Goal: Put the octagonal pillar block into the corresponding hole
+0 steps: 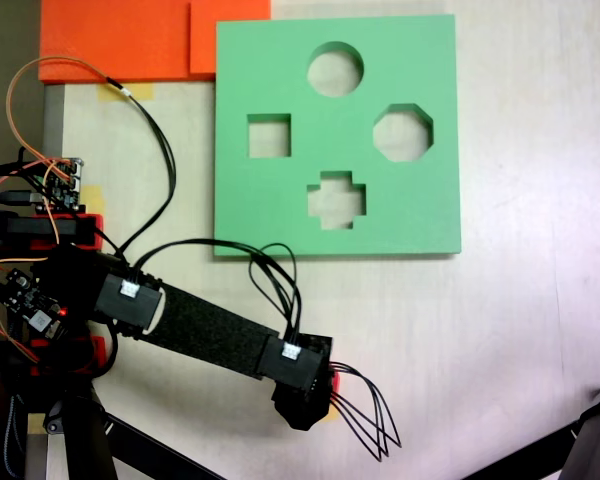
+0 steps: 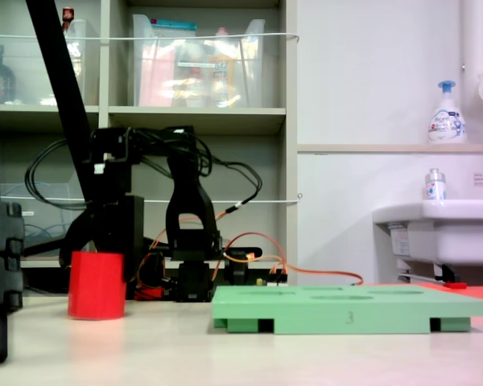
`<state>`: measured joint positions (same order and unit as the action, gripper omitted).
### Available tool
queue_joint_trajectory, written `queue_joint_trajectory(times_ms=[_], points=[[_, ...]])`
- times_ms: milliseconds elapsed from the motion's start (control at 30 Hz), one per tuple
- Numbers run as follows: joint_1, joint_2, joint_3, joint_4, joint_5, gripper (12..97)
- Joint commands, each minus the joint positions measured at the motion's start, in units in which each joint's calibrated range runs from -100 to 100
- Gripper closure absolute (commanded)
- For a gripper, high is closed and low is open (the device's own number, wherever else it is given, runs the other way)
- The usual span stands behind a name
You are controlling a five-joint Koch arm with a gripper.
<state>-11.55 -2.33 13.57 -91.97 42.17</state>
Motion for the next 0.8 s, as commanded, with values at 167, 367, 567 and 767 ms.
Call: queue_joint_trajectory(times_ms=[167, 367, 567, 767], points=[[1.3, -8.0, 7.1, -8.0, 2.7, 75.2], [5.7, -20.4, 8.2, -8.0, 7.2, 75.2], [12.7, -30.8, 9.4, -8.0, 15.1, 75.2], [20.3, -32.0, 11.9, -8.0, 24.3, 75.2]])
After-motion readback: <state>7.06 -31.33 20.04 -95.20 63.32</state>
